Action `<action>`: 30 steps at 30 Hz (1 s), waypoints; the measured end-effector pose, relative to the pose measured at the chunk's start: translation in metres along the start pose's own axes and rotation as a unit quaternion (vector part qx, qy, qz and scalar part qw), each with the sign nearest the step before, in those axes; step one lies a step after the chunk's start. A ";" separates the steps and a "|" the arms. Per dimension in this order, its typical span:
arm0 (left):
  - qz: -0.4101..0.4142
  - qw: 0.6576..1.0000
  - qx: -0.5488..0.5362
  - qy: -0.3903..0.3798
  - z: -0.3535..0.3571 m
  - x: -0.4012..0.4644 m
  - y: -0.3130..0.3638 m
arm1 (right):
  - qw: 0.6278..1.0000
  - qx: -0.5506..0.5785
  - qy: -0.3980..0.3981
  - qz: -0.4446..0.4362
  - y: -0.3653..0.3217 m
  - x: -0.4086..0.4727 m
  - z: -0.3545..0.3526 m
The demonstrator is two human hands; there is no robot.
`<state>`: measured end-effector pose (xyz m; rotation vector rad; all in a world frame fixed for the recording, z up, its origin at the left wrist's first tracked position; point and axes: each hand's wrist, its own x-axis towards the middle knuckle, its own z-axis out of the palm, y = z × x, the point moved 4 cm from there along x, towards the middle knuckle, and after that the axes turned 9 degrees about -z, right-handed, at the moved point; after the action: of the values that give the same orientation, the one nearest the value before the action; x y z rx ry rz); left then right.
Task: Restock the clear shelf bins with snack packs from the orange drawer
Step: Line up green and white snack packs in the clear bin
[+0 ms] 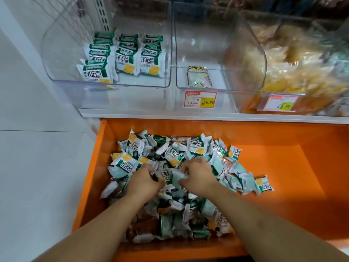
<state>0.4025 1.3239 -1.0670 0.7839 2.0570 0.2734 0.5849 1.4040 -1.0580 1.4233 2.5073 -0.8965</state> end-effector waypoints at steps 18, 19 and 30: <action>0.088 0.953 -0.277 -0.082 -0.177 -0.169 0.088 | 0.926 0.218 0.253 -0.174 -0.120 -0.134 -0.218; 0.096 0.950 -0.282 -0.089 -0.182 -0.175 0.087 | 0.914 0.241 0.265 -0.190 -0.127 -0.140 -0.220; 0.135 0.864 -0.445 -0.194 -0.188 -0.185 0.107 | 0.910 0.193 0.232 -0.284 -0.158 -0.137 -0.217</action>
<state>0.3706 1.3101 -0.7841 0.4702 1.2125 1.0446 0.5700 1.3612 -0.7604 1.0876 3.3571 -1.3406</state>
